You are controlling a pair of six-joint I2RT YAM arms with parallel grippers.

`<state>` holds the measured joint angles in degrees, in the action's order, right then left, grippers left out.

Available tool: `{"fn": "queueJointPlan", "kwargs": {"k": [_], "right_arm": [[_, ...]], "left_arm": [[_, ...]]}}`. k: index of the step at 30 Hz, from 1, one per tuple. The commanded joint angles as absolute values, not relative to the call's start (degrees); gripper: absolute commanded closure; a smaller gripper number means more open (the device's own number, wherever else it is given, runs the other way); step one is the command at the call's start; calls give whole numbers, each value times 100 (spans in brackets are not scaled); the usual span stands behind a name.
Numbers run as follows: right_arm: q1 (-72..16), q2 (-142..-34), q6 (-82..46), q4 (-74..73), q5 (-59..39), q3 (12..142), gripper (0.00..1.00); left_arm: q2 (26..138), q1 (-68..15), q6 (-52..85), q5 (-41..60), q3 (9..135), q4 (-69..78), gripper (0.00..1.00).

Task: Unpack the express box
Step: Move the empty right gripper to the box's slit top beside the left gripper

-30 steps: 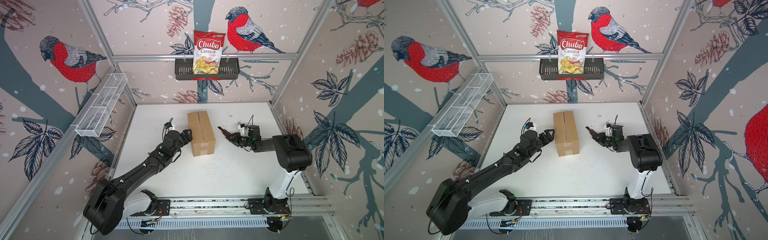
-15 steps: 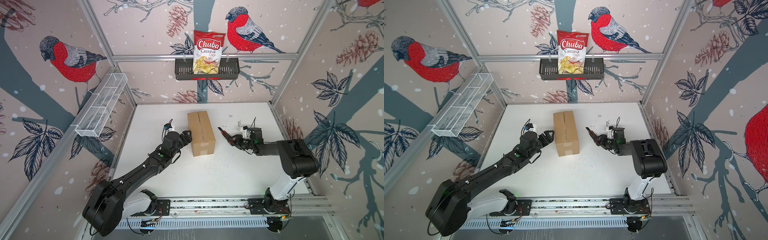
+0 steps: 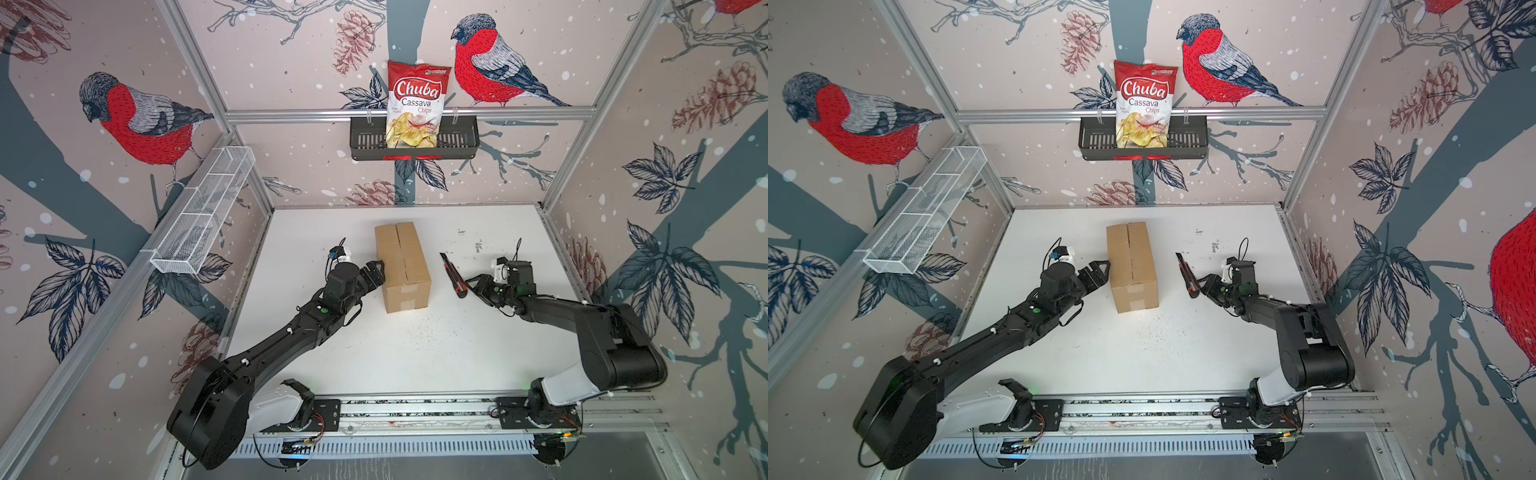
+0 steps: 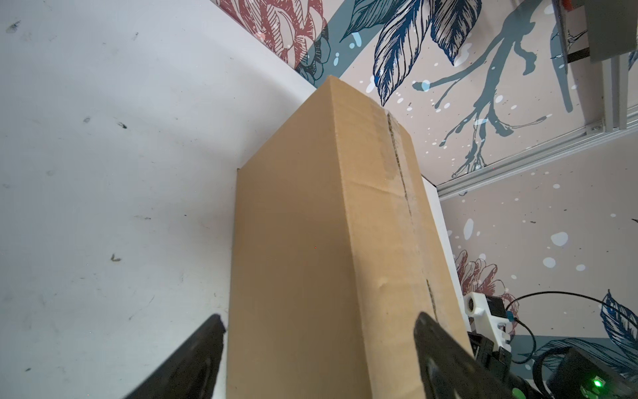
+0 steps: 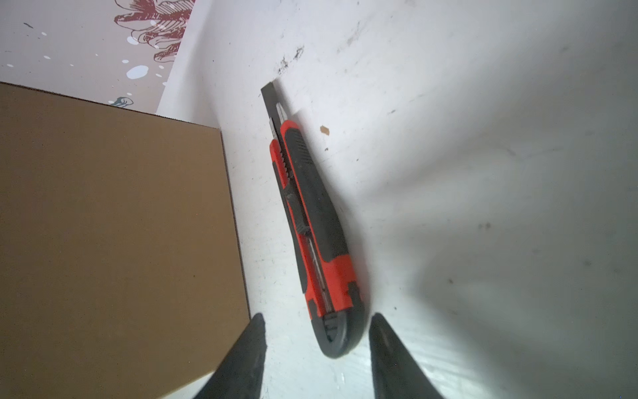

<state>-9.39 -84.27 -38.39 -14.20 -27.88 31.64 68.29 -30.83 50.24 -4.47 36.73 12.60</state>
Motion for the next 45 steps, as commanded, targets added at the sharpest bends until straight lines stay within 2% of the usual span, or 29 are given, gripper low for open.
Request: {"fn": "queueJointPlan", "kwargs": {"k": [1, 6, 11, 19, 29, 36, 45], "right_arm": [[-940, -7913, -3566, -583, -2212, 3259, 53], [-1118, -7004, -3191, 774, -1553, 3906, 40], [-1699, -6862, -2834, 1544, -1047, 4875, 32], [-2830, -7881, -2510, 2046, -769, 6598, 28], [-3459, -9294, -2216, 2509, -891, 8156, 26], [-3669, -9960, -2136, 2605, -1089, 8597, 25], [-3770, -10263, -2098, 2668, -1274, 8693, 26]], "left_arm": [[6895, -2971, 4774, -214, 3867, 1261, 14], [7192, -2632, 4295, 377, 4289, 960, 12], [7675, -2457, 3701, 854, 4922, 537, 11], [7826, -2443, 3359, 719, 5383, 35, 11], [7517, -2446, 3328, 437, 5162, -36, 10], [7705, -2444, 3407, 669, 5007, 211, 10], [7821, -2452, 3621, 875, 4843, 612, 10]]}}
